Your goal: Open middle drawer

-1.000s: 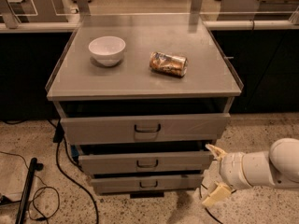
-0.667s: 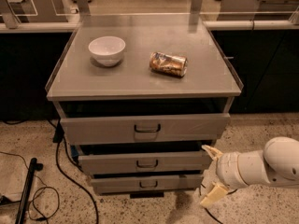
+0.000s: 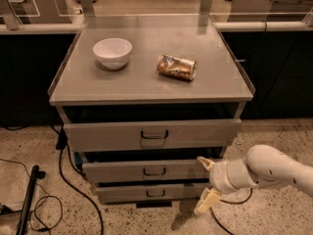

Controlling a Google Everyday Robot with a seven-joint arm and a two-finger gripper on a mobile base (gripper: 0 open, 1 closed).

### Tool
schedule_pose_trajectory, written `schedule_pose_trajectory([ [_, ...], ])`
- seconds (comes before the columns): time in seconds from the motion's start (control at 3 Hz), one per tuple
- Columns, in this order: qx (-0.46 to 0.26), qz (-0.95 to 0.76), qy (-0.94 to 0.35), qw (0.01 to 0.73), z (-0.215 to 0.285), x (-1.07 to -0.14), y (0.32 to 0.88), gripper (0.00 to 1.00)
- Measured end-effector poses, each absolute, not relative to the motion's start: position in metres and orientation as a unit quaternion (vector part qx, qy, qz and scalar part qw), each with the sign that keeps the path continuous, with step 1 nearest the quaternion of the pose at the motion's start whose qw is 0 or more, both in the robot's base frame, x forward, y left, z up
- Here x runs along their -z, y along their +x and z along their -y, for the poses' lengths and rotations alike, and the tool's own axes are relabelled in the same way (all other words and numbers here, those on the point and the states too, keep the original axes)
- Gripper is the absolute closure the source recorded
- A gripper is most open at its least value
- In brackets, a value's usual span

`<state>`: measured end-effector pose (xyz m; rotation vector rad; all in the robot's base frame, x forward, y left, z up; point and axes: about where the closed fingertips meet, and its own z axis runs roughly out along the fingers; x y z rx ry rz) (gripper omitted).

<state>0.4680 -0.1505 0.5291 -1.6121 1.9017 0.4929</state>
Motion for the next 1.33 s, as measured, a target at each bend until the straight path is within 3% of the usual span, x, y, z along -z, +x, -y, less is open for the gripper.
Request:
schedule_pose_trajectory([
  [1.33, -0.184, -0.695, -0.610, 0.332, 0.143, -0.460, 0.535, 0.00],
])
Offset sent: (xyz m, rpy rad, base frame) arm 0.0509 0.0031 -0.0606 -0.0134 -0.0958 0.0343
